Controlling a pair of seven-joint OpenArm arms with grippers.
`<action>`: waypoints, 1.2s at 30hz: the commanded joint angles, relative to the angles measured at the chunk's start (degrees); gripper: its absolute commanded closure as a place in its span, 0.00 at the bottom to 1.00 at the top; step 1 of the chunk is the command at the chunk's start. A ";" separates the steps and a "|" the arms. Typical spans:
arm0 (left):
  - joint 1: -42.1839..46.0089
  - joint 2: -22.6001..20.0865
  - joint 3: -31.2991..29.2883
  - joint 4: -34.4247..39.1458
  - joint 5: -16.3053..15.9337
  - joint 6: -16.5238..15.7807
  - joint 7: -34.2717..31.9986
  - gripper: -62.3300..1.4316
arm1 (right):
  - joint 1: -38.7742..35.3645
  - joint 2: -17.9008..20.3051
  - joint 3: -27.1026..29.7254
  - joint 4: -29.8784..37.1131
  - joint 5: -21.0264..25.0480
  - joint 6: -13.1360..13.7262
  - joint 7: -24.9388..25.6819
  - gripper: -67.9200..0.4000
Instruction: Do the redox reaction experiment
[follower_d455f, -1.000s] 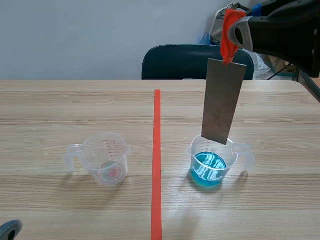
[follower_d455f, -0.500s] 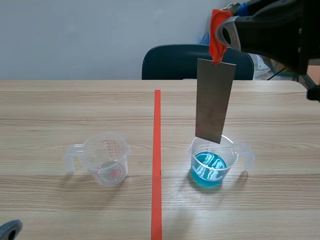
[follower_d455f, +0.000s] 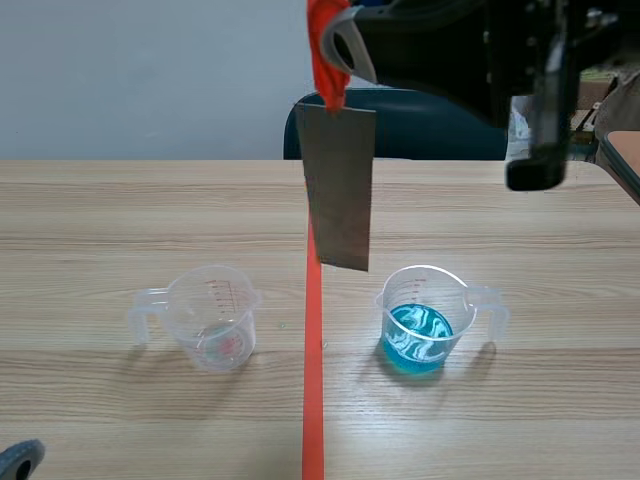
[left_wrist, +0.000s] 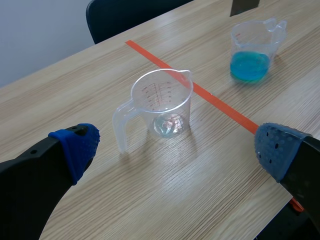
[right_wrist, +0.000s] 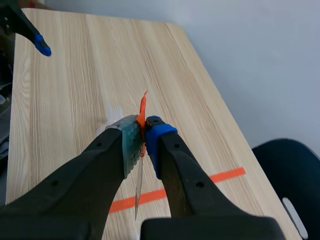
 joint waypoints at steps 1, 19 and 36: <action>0.59 0.31 -0.33 1.36 -0.37 0.09 -0.76 0.00 | 1.86 -0.85 -1.01 -0.98 -0.13 -0.48 0.35 0.98; 0.59 0.31 -0.33 1.36 -0.20 0.09 -0.74 0.00 | 14.01 -12.83 -17.97 -10.45 -6.62 -2.16 -0.61 0.98; 0.59 0.31 -0.33 1.36 -0.20 0.09 -0.72 0.00 | 20.26 -21.49 -24.76 -21.18 -10.25 -2.16 -0.61 0.98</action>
